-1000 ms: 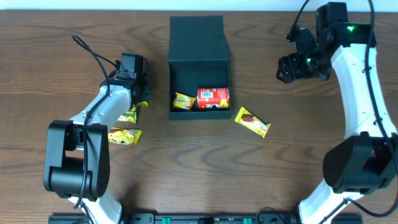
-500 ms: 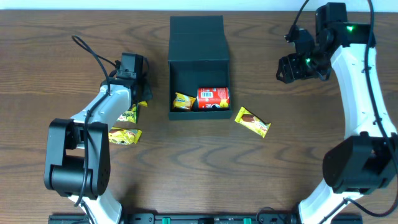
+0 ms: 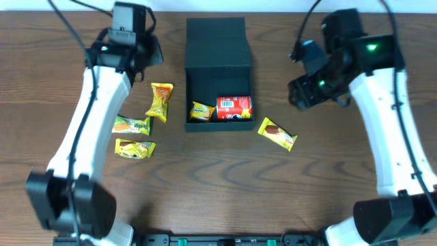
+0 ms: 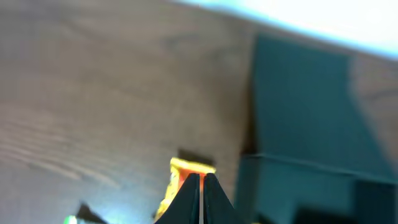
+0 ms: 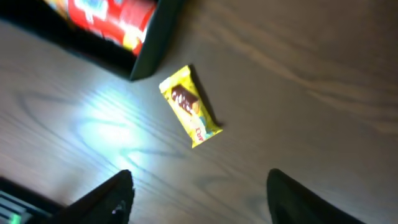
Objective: Pack container
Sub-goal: 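Lower the right gripper onto the yellow chocolate-bar packet and grasp it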
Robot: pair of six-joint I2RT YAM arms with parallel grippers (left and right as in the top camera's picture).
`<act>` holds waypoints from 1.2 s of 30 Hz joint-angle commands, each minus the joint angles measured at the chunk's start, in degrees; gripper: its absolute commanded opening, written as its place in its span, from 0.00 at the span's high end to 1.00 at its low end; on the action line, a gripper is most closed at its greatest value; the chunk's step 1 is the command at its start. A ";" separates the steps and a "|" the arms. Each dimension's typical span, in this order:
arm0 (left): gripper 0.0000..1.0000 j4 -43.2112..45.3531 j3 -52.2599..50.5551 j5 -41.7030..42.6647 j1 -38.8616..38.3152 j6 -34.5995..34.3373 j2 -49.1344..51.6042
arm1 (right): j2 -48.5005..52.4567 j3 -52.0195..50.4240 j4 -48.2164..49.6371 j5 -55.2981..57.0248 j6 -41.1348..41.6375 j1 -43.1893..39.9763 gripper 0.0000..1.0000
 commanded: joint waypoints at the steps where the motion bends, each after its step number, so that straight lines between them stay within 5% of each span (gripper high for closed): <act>1: 0.95 -1.36 0.81 0.13 -0.15 0.98 -2.12 | 1.07 -7.61 2.73 5.11 0.35 2.95 0.29; 4: 0.94 -4.44 0.42 0.13 -0.13 1.01 -1.75 | 1.07 -13.68 7.10 5.05 0.87 3.41 0.28; 7: 0.55 -4.85 -1.51 0.13 -0.09 1.01 0.35 | 1.09 -15.72 8.96 5.07 1.14 2.80 0.28; 16: 0.19 -4.33 -4.28 2.64 -0.02 1.31 7.58 | 1.36 -26.84 22.51 3.80 -1.64 2.49 0.34; 33: 0.13 -4.11 -4.31 2.71 1.42 2.27 7.91 | 4.87 -40.11 39.41 6.88 0.09 2.60 0.42; 36: 0.13 -4.13 -4.31 2.71 1.42 2.27 7.91 | 5.81 -40.22 40.52 7.26 0.09 2.60 0.50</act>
